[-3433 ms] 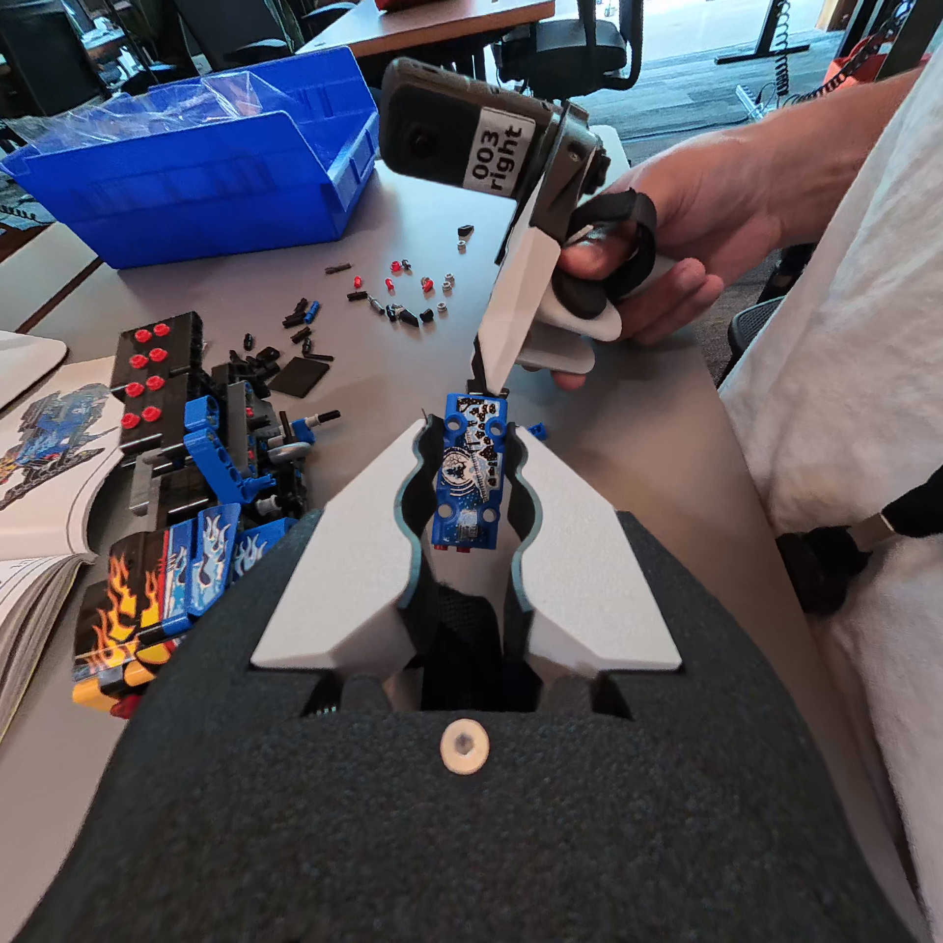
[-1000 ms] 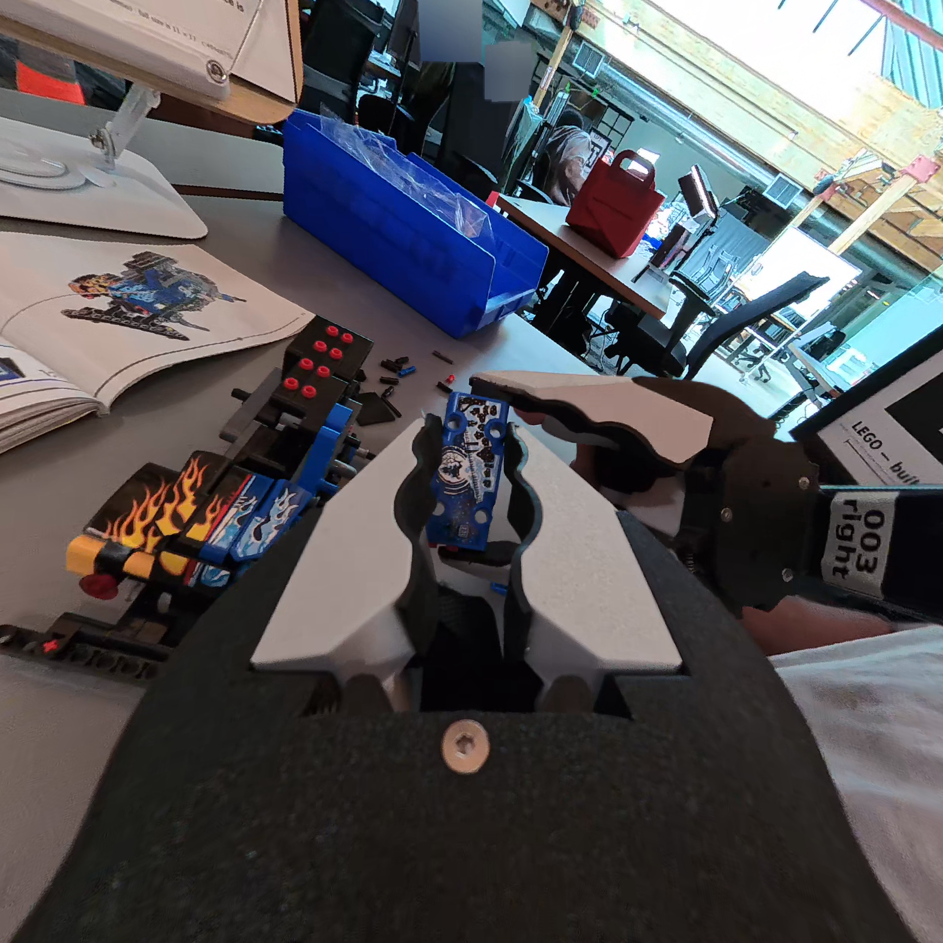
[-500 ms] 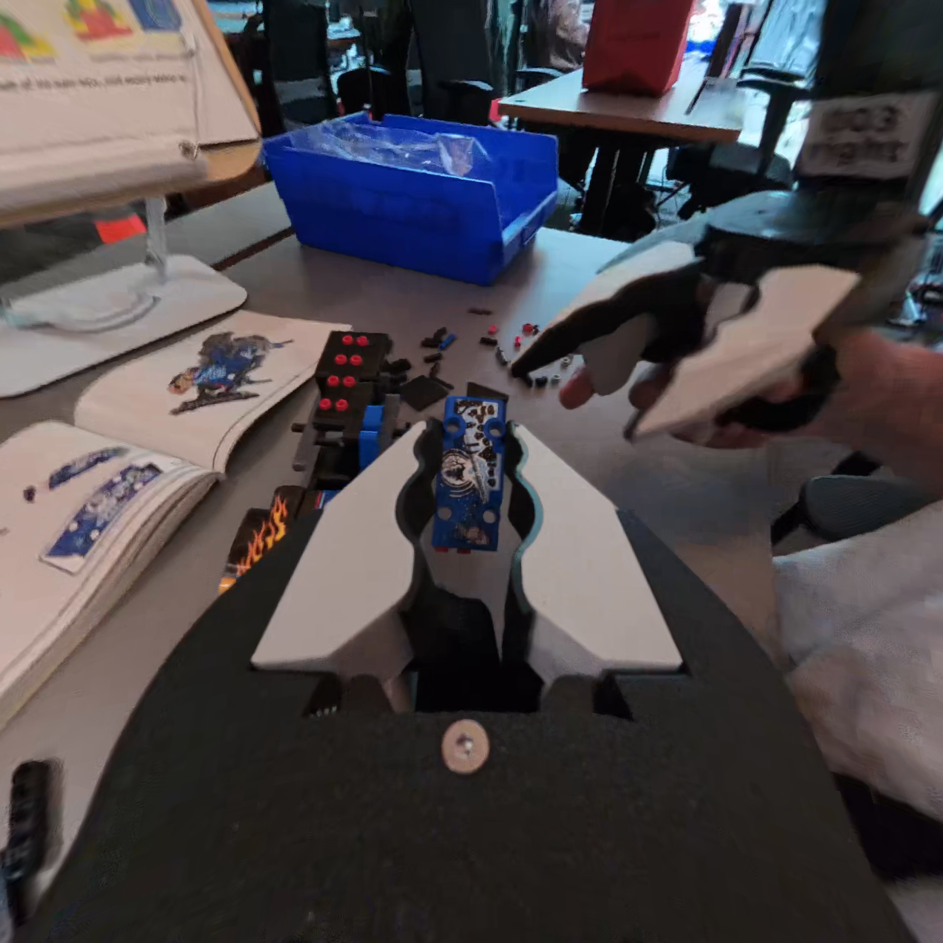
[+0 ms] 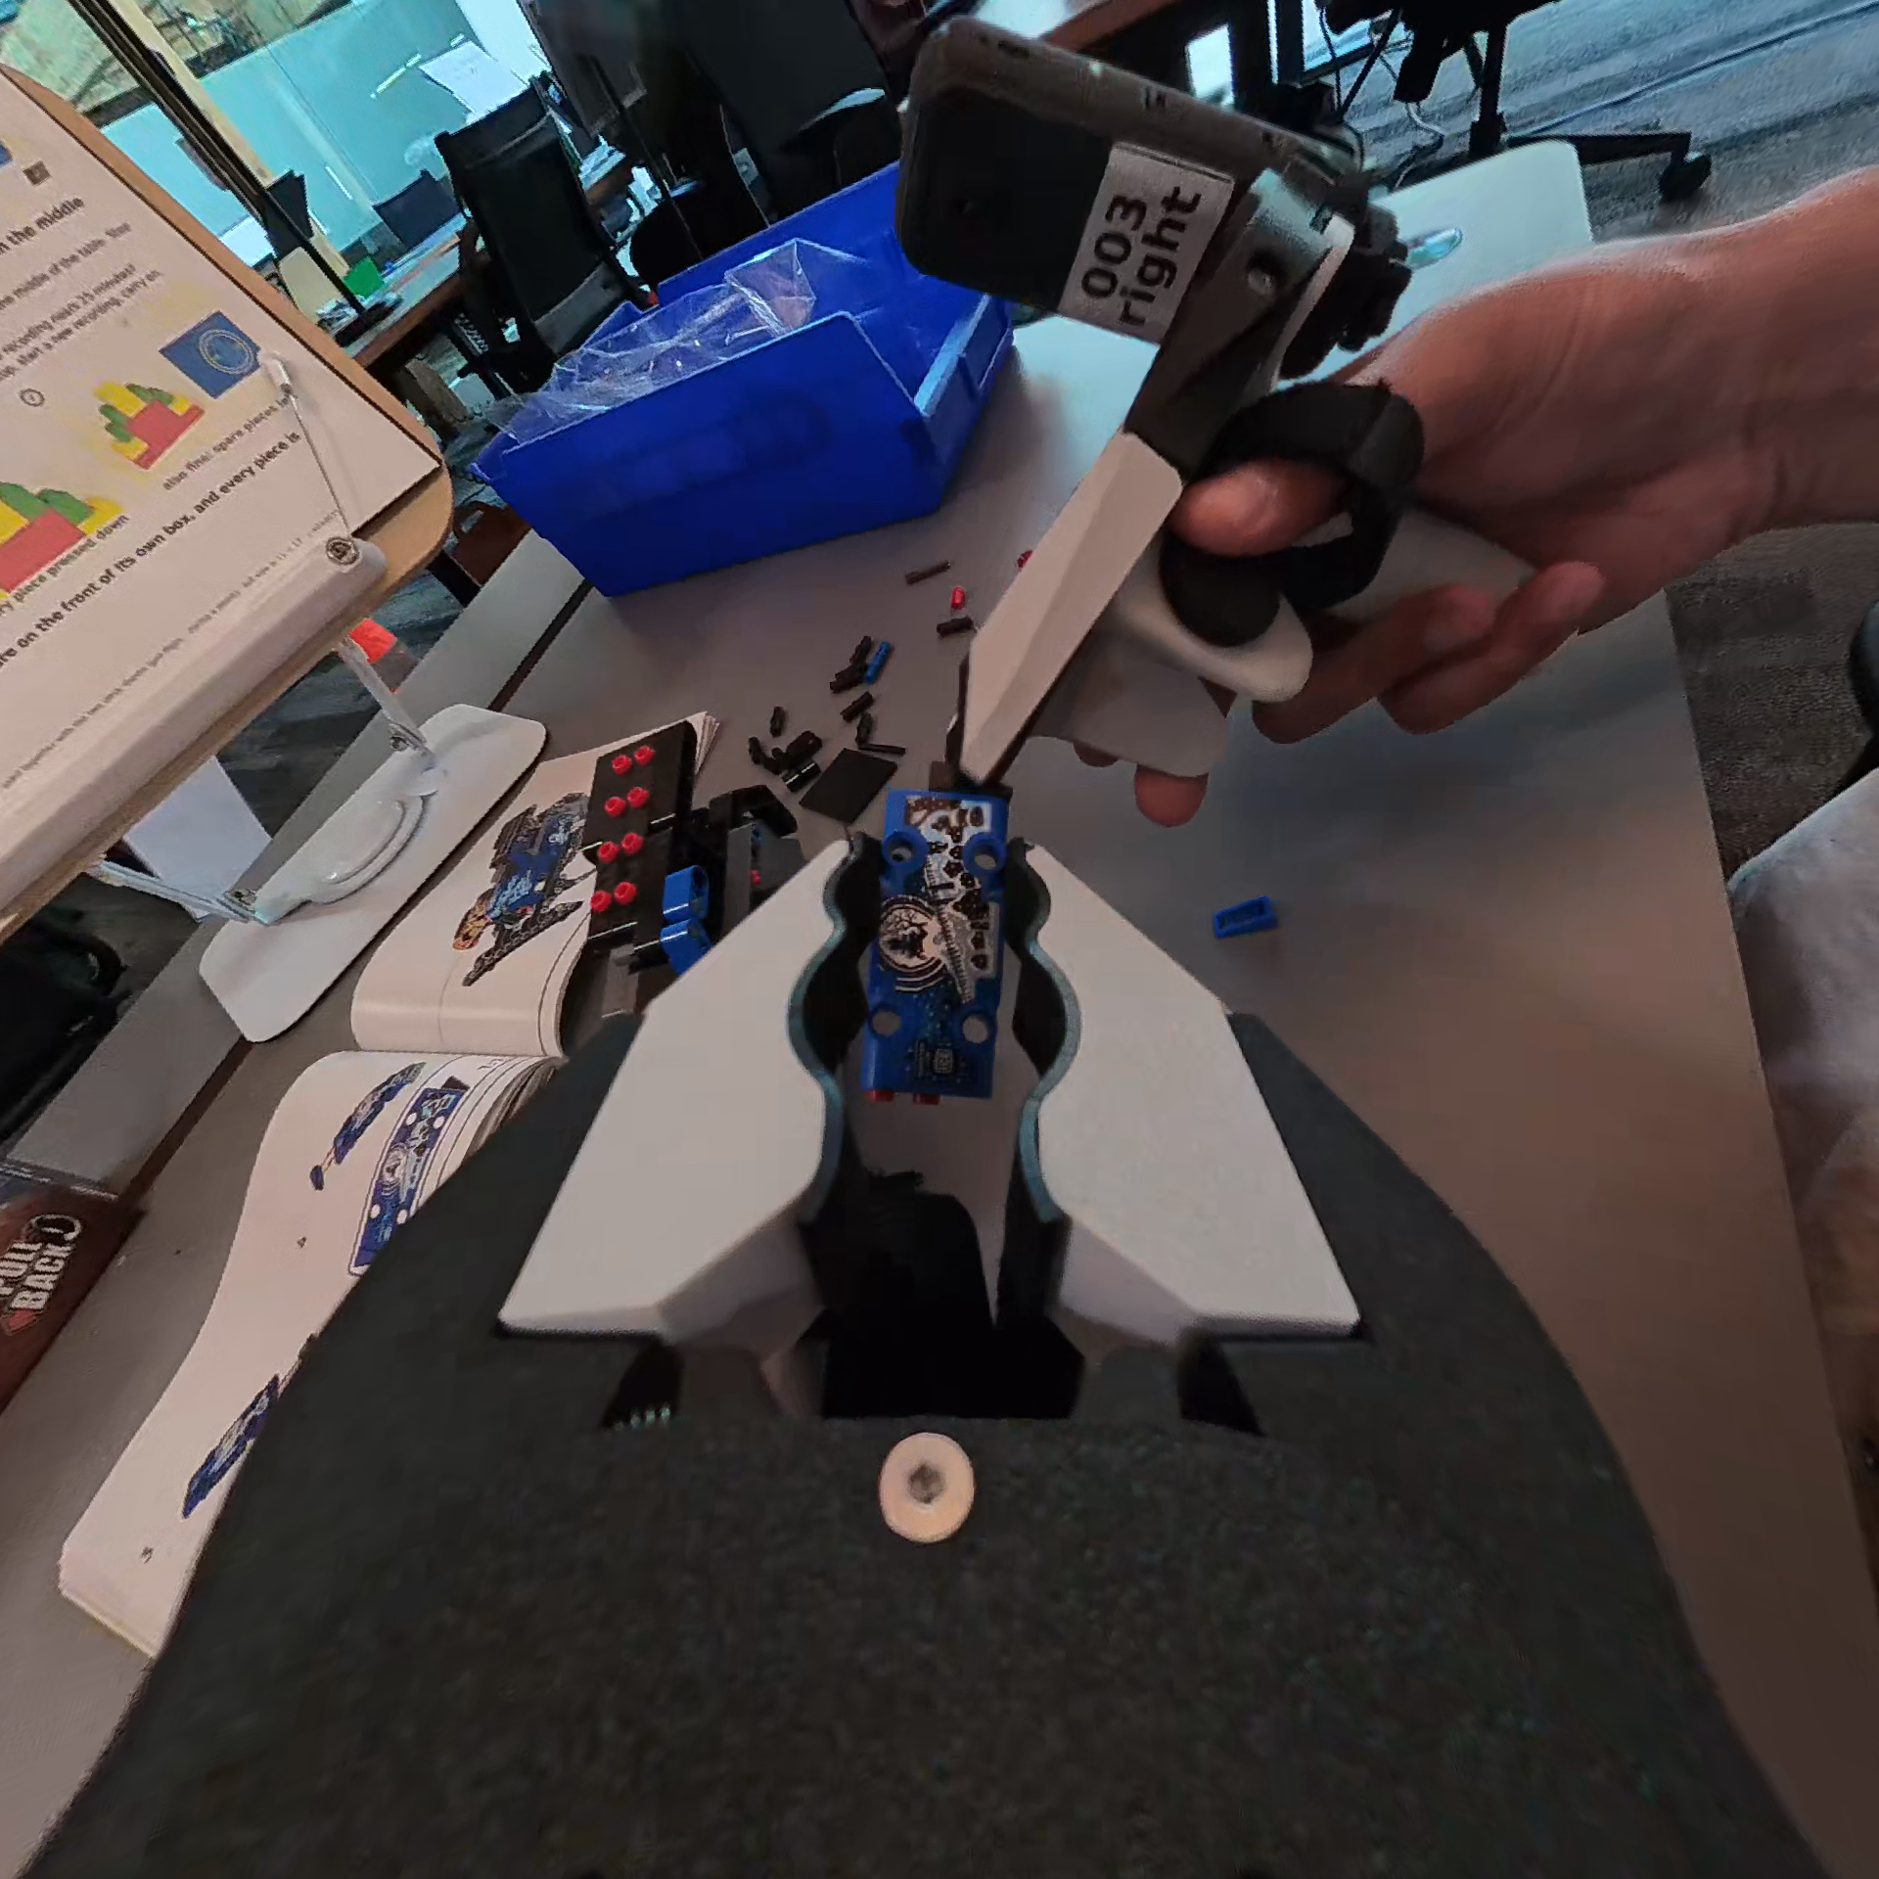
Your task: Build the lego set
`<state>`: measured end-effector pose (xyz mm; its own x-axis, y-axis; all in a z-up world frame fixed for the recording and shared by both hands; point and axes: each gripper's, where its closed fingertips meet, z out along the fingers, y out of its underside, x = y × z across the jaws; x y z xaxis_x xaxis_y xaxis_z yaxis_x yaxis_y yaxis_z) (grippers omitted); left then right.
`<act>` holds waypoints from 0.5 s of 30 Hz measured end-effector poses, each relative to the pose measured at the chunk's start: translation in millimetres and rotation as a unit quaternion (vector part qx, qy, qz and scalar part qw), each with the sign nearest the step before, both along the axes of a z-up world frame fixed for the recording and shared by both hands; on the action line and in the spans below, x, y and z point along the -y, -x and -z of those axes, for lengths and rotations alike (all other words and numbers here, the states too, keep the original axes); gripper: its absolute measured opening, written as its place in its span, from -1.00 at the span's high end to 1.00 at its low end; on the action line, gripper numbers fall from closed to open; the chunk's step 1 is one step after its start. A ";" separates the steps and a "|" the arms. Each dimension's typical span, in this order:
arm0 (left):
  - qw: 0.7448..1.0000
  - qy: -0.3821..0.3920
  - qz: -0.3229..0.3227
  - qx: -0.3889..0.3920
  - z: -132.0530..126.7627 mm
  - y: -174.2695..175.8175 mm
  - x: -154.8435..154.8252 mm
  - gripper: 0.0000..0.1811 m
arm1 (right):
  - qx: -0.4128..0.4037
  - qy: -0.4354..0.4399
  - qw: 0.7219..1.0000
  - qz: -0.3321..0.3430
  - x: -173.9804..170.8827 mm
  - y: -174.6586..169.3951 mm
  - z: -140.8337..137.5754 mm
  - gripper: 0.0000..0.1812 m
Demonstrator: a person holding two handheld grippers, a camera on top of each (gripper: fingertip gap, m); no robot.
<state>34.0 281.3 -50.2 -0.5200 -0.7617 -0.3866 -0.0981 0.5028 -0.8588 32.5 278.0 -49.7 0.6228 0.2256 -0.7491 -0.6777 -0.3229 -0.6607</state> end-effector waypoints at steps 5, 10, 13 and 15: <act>1.000 0.007 -0.002 -0.016 2.7 1.2 2.5 0.75 | -0.045 -0.026 0.999 -0.012 -0.3 1.7 -2.3 0.93; 0.996 0.085 -0.005 -0.031 -4.1 7.7 -11.1 0.65 | -0.056 -0.024 0.998 -0.001 1.2 -10.3 -0.2 0.93; 0.989 0.139 -0.016 -0.046 -7.9 13.1 -31.4 0.62 | -0.044 -0.034 0.998 0.024 0.7 -34.8 -10.9 0.93; 0.985 0.167 -0.025 -0.036 -13.5 17.4 -44.1 0.64 | -0.038 -0.049 0.997 0.040 -2.7 -53.9 -23.2 0.93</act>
